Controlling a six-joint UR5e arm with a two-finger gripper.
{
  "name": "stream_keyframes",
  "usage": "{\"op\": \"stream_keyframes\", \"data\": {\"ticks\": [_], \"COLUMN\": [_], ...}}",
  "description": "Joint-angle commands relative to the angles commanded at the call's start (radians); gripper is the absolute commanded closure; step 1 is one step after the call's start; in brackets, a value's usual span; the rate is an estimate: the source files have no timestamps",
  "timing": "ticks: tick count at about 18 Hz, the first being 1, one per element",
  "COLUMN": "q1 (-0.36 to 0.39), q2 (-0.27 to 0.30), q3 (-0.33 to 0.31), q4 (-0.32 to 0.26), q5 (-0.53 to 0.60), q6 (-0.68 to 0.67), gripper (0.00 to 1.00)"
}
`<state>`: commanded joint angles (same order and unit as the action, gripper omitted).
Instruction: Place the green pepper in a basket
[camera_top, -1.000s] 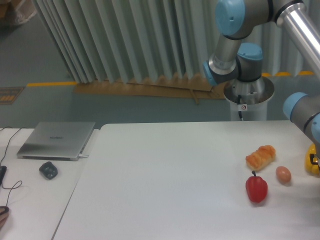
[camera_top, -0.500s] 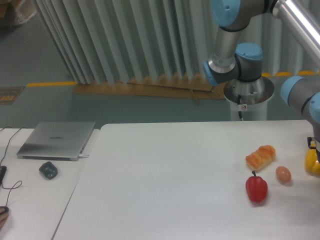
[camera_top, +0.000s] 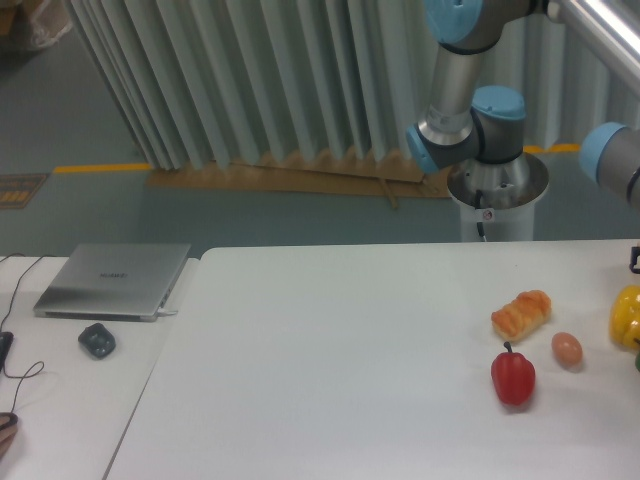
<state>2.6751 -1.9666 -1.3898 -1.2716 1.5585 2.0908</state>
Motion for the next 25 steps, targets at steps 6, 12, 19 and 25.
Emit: {"op": "stream_keyframes", "data": {"ticks": [6,12,19,25], "q1": [0.042,0.110,0.173,0.193], "q2": [0.000,0.000,-0.014,-0.064], "q3": [0.005,0.009,0.005,0.000], "q4": [-0.002,0.003,0.014,0.049], "q5": [-0.003,-0.003,0.000,0.014], "q6": [0.034,0.052,0.058,0.057], "gripper": [0.41,0.43,0.43,0.41]}}
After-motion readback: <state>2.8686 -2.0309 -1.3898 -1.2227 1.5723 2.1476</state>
